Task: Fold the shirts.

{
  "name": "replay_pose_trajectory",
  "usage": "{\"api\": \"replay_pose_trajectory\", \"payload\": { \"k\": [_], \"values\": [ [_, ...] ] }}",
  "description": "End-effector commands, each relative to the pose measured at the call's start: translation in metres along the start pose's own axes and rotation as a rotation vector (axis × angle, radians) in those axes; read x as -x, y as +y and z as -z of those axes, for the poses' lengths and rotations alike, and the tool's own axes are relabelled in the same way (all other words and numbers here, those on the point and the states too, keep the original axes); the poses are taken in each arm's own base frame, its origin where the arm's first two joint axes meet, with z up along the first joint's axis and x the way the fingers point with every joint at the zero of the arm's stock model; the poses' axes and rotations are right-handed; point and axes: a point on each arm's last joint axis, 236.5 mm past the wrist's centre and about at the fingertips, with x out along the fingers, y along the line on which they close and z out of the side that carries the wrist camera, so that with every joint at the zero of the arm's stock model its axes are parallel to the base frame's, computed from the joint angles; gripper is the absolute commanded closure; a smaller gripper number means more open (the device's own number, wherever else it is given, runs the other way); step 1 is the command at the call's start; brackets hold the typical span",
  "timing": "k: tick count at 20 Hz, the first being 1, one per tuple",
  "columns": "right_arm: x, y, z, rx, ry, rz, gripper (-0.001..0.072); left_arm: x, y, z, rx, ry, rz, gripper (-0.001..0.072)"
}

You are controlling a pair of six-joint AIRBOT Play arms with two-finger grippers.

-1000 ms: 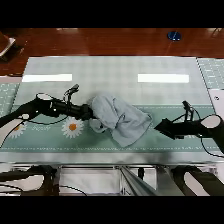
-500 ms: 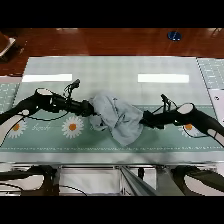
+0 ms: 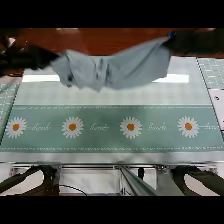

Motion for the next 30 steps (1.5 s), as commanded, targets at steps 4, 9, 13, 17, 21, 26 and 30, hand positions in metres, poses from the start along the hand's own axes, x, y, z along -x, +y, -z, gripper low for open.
{"api": "replay_pose_trajectory", "payload": {
  "k": [4, 9, 13, 17, 21, 26, 30],
  "values": [
    [0.21, 0.113, -0.055, 0.358, -0.373, 0.127, 0.0682, 0.139, -0.127, -0.081, -0.38, -0.322, -0.251, 0.0688],
    [0.284, 0.114, 0.003, 0.373, -0.38, 0.283, 0.0682, 0.193, -0.151, -0.036, -0.514, -0.337, -0.588, 0.0688],
    [0.298, 0.105, 0.047, 0.318, -0.276, 0.333, 0.0682, 0.207, -0.177, 0.002, -0.602, -0.308, -0.655, 0.0688],
    [0.275, 0.093, 0.097, 0.243, -0.065, 0.304, 0.0682, 0.193, -0.167, 0.049, -0.601, -0.166, -0.617, 0.0688],
    [0.227, 0.045, 0.149, 0.113, 0.112, 0.332, 0.0682, 0.153, -0.084, 0.099, -0.412, 0.064, -0.641, 0.0687],
    [0.125, -0.039, 0.217, -0.089, 0.271, 0.352, 0.0682, 0.078, 0.041, 0.184, -0.085, 0.306, -0.609, 0.0687],
    [0.045, -0.108, 0.246, -0.218, 0.267, 0.395, 0.0682, 0.025, 0.125, 0.204, 0.089, 0.293, -0.623, 0.0687]
  ]
}}
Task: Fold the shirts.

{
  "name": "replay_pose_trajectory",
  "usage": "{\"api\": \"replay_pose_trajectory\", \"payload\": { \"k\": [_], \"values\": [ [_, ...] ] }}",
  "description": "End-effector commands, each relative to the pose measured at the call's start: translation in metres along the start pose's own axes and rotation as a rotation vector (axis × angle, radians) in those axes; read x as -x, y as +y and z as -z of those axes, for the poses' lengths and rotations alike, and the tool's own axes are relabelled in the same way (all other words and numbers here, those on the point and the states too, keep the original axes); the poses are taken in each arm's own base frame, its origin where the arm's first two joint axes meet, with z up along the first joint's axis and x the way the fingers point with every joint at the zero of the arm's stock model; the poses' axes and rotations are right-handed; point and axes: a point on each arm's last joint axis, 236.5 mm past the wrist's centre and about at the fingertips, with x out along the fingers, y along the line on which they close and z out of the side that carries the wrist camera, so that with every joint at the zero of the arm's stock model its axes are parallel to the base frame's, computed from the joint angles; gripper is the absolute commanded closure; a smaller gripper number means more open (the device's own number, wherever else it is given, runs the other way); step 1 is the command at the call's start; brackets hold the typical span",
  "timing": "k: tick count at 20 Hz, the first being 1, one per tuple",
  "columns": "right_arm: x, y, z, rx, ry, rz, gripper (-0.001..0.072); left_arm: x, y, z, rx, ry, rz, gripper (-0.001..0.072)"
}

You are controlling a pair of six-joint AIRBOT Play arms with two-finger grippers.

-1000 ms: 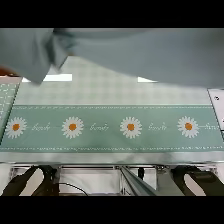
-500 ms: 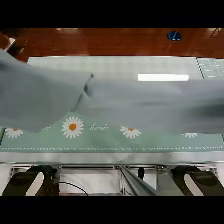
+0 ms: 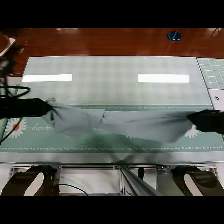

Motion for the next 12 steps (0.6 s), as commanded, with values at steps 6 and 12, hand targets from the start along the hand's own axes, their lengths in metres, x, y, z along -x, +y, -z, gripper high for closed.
{"api": "replay_pose_trajectory", "payload": {
  "k": [6, 12],
  "values": [
    [-0.167, -0.055, -0.057, -0.182, 0.062, 0.056, 0.0682, -0.143, 0.044, -0.047, 0.236, 0.064, 0.064, 0.0686],
    [-0.178, -0.056, -0.104, -0.133, 0.233, -0.01, 0.0299, -0.106, 0.079, -0.059, 0.099, 0.252, -0.039, 0.0197]
  ]
}}
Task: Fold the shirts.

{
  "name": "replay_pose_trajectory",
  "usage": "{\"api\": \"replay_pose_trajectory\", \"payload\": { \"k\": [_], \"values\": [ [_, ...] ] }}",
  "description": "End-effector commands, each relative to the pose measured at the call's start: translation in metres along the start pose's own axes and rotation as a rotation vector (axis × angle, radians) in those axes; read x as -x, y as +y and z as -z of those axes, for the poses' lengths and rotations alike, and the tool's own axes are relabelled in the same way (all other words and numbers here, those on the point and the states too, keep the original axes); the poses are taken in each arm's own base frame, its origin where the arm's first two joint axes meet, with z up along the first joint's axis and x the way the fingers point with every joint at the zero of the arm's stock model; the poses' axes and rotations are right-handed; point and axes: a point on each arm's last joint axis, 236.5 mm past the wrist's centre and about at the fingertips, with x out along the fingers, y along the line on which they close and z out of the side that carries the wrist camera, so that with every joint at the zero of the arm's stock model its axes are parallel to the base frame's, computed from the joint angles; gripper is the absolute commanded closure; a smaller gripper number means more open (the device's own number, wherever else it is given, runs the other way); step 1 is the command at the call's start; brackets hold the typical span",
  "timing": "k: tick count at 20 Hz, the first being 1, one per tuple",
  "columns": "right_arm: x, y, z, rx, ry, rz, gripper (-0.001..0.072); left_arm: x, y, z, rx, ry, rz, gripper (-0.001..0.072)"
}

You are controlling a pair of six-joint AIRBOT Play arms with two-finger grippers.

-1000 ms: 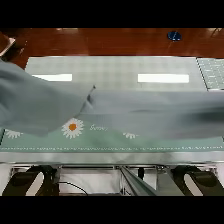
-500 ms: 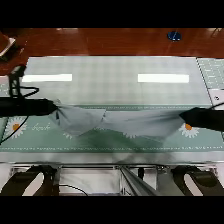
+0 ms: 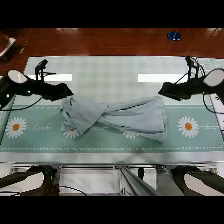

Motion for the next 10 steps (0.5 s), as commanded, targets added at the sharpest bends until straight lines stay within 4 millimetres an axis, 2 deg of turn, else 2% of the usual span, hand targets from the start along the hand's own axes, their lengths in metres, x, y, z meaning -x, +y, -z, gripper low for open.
{"api": "replay_pose_trajectory", "payload": {
  "k": [1, 2, 3, 4, 5, 7, 10],
  "values": [
    [0.021, -0.024, -0.023, 0.029, 0.075, 0.03, 0.0299, 0.046, 0.052, 0.0, -0.067, 0.101, -0.178, 0.0197],
    [0.042, -0.046, -0.028, 0.002, 0.049, 0.072, 0.0299, 0.071, 0.07, -0.003, -0.026, 0.054, -0.208, 0.0197],
    [0.062, -0.07, -0.027, -0.028, 0.027, 0.119, 0.03, 0.09, 0.079, -0.003, 0.035, 0.001, -0.194, 0.0197],
    [0.076, -0.091, -0.022, -0.067, 0.001, 0.159, 0.0306, 0.102, 0.082, 0.001, 0.109, -0.057, -0.146, 0.0197],
    [0.084, -0.11, -0.011, -0.119, -0.028, 0.18, 0.0306, 0.104, 0.08, 0.013, 0.162, -0.093, -0.076, 0.0197],
    [0.075, -0.131, 0.025, -0.231, -0.066, 0.168, 0.0306, 0.083, 0.061, 0.052, 0.239, -0.09, 0.082, 0.0198],
    [0.034, -0.122, 0.091, -0.318, -0.039, 0.058, 0.0306, 0.033, 0.024, 0.112, 0.28, 0.017, 0.247, 0.0198]
  ]
}}
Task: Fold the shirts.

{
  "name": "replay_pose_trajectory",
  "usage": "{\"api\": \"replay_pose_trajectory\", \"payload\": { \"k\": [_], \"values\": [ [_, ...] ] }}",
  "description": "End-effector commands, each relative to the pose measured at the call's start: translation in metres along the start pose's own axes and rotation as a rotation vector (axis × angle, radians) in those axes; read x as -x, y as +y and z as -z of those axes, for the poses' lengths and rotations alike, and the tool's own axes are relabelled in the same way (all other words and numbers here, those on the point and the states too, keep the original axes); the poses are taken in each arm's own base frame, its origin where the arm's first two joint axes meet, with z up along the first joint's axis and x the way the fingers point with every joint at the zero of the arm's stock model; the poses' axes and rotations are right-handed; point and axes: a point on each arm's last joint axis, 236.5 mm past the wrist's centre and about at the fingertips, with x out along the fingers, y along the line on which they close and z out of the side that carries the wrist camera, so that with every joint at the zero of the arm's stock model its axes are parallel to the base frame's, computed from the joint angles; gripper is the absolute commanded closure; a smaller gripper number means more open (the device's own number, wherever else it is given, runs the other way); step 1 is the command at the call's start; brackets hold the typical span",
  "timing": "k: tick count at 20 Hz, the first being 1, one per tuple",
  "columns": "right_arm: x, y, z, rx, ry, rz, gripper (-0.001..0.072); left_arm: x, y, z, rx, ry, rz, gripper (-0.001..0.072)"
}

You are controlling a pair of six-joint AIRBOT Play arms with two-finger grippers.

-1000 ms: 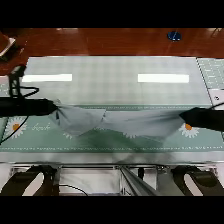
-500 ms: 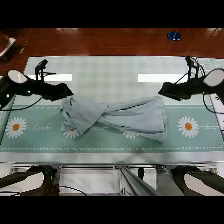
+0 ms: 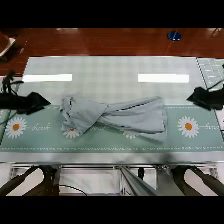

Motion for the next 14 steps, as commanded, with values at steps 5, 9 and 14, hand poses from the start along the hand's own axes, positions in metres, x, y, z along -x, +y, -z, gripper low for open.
{"api": "replay_pose_trajectory", "payload": {
  "k": [5, 9, 14],
  "values": [
    [-0.056, -0.006, 0.103, -0.124, 0.098, -0.139, 0.0306, -0.071, -0.041, 0.111, -0.045, 0.234, 0.178, 0.0198],
    [-0.059, -0.006, 0.108, -0.131, 0.108, -0.141, 0.0306, -0.112, -0.068, 0.122, -0.114, 0.242, 0.171, 0.0199],
    [-0.059, -0.007, 0.106, -0.133, 0.1, -0.141, 0.0306, -0.135, -0.089, 0.121, -0.154, 0.26, 0.176, 0.0687]
  ]
}}
